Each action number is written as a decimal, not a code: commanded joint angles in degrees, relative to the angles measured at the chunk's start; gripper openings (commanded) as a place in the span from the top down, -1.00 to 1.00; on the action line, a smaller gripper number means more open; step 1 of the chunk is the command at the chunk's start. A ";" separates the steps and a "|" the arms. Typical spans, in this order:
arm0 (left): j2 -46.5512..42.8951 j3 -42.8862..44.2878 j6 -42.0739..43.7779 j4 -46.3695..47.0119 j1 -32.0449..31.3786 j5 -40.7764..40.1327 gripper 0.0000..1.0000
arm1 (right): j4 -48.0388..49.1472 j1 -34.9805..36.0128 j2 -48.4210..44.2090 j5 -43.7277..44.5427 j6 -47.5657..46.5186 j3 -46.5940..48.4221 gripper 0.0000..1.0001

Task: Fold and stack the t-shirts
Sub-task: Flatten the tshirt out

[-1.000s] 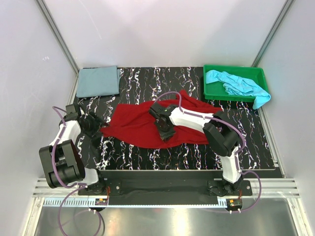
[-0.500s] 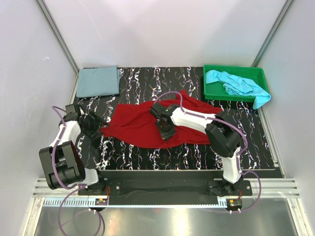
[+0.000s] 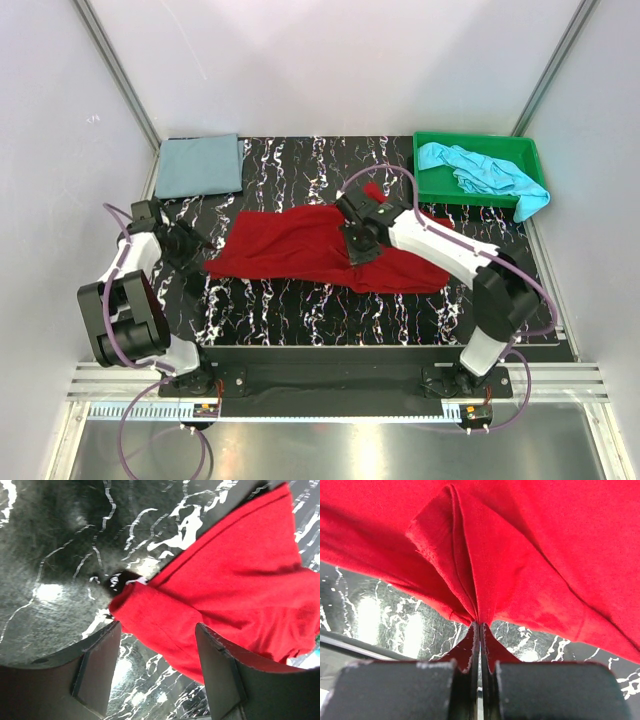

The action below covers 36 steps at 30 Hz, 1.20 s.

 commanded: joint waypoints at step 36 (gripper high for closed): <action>-5.04 -5.11 0.01 -1.06 -0.24 0.86 -0.34 | 7.87 -2.95 2.77 -15.38 -0.71 -6.48 0.56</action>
